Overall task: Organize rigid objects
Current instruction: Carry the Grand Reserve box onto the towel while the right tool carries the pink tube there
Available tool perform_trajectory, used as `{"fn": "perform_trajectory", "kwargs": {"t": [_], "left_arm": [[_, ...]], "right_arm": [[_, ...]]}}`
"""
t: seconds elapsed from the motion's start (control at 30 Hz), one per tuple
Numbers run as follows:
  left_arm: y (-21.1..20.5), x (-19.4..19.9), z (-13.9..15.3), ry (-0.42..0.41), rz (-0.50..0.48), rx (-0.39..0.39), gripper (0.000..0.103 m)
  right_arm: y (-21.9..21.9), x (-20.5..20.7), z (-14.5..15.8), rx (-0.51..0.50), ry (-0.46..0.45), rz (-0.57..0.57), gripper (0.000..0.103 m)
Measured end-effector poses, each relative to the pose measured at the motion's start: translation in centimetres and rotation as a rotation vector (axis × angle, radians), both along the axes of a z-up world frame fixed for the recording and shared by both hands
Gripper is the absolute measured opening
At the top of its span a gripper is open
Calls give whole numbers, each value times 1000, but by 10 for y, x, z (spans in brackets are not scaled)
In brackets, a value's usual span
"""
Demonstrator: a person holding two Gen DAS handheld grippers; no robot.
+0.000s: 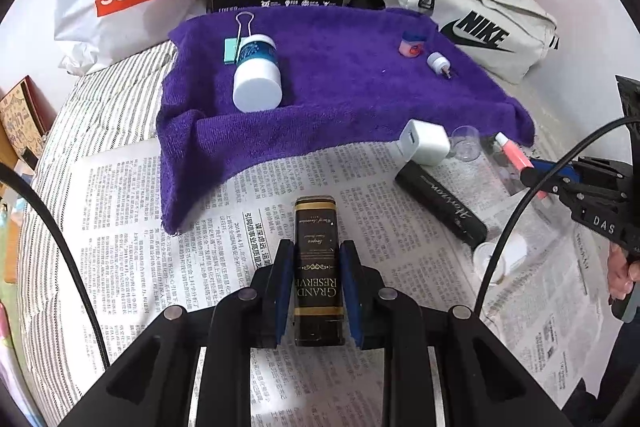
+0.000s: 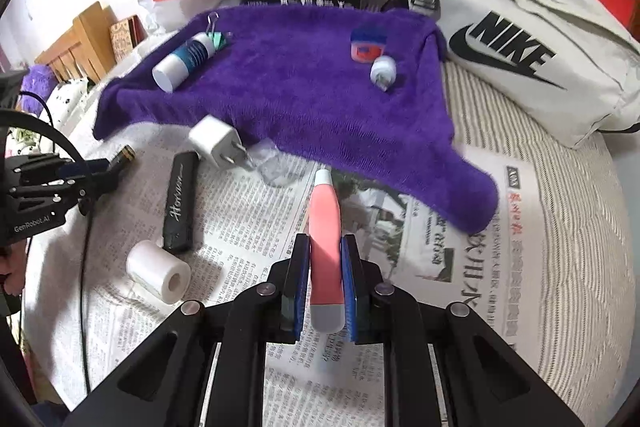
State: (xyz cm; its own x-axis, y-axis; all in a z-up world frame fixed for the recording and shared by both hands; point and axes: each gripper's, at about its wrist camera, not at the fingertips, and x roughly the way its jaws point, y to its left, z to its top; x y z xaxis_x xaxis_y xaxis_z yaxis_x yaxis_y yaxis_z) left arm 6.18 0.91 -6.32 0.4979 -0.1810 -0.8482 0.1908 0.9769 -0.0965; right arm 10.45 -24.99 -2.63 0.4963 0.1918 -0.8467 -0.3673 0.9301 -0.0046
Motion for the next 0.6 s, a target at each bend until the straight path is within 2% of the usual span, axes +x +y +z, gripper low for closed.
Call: {"fn": "perform_trajectory", "kwargs": {"t": [0.6], "left_arm": [[5, 10, 35, -53, -17, -51, 22]], "right_arm": [[-1, 19, 24, 40, -12, 13, 16]]}}
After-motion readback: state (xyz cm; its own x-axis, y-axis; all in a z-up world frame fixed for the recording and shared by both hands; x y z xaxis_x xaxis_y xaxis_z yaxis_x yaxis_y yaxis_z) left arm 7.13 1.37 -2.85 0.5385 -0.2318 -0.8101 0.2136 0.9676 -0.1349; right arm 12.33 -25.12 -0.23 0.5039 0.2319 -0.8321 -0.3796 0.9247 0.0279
